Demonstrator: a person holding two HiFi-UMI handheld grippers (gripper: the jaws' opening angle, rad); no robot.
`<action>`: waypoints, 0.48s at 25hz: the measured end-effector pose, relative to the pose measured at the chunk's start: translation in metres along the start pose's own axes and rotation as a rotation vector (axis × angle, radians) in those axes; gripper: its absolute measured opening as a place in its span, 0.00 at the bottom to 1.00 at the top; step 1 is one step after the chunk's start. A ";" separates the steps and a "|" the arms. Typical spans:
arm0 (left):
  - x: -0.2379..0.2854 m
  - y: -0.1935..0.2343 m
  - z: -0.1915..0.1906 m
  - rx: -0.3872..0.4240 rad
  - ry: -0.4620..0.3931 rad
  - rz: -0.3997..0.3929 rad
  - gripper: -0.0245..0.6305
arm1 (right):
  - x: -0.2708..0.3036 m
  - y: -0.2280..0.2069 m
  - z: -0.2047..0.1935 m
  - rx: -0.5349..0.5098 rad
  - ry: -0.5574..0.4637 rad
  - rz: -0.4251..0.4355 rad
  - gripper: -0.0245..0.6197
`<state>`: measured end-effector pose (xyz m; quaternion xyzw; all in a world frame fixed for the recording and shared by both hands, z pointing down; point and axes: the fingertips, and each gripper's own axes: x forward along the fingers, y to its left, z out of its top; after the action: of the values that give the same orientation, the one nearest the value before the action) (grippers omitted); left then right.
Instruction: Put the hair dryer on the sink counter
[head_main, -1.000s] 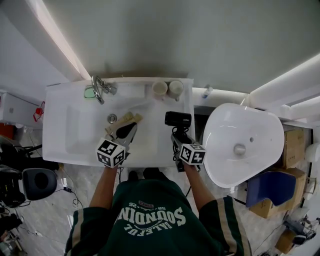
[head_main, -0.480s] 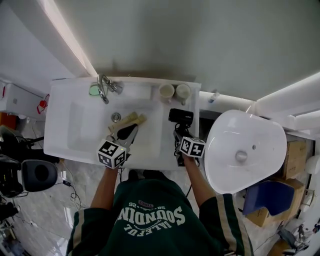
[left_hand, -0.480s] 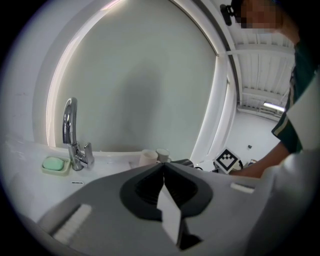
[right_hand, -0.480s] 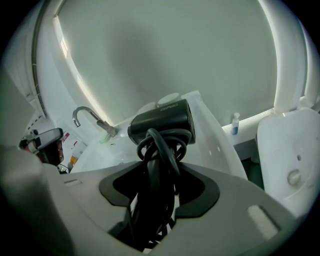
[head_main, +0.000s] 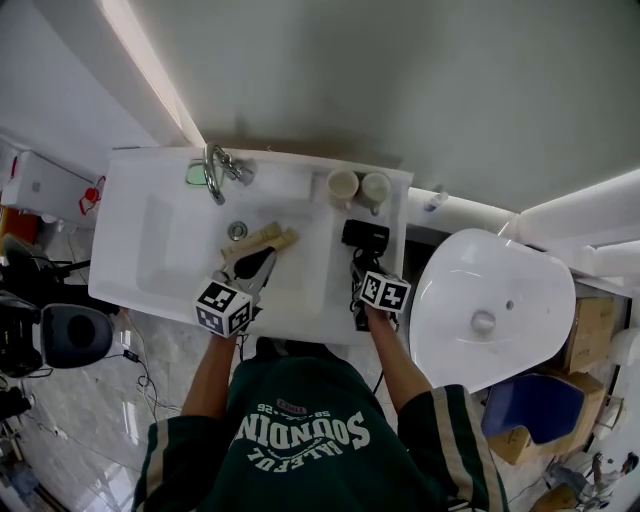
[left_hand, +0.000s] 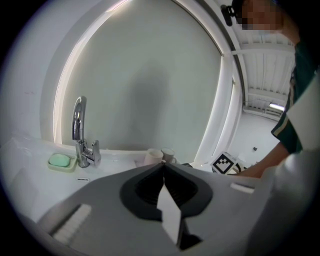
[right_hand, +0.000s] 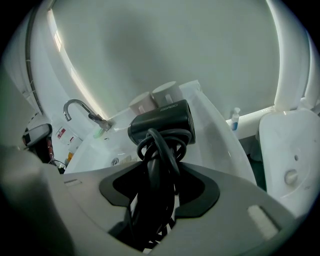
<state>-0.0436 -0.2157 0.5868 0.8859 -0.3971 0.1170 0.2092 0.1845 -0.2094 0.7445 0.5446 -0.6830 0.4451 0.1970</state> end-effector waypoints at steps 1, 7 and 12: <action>0.000 0.000 0.000 -0.002 -0.001 0.003 0.12 | 0.001 0.000 -0.001 0.002 0.004 -0.002 0.34; 0.001 -0.003 -0.002 -0.003 -0.004 0.013 0.12 | 0.008 -0.002 -0.010 0.007 0.033 -0.008 0.34; -0.004 -0.004 -0.006 -0.006 0.003 0.023 0.12 | 0.009 -0.003 -0.015 0.026 0.031 -0.006 0.34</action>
<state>-0.0435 -0.2077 0.5889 0.8805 -0.4073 0.1194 0.2110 0.1811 -0.2021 0.7606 0.5421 -0.6724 0.4619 0.2017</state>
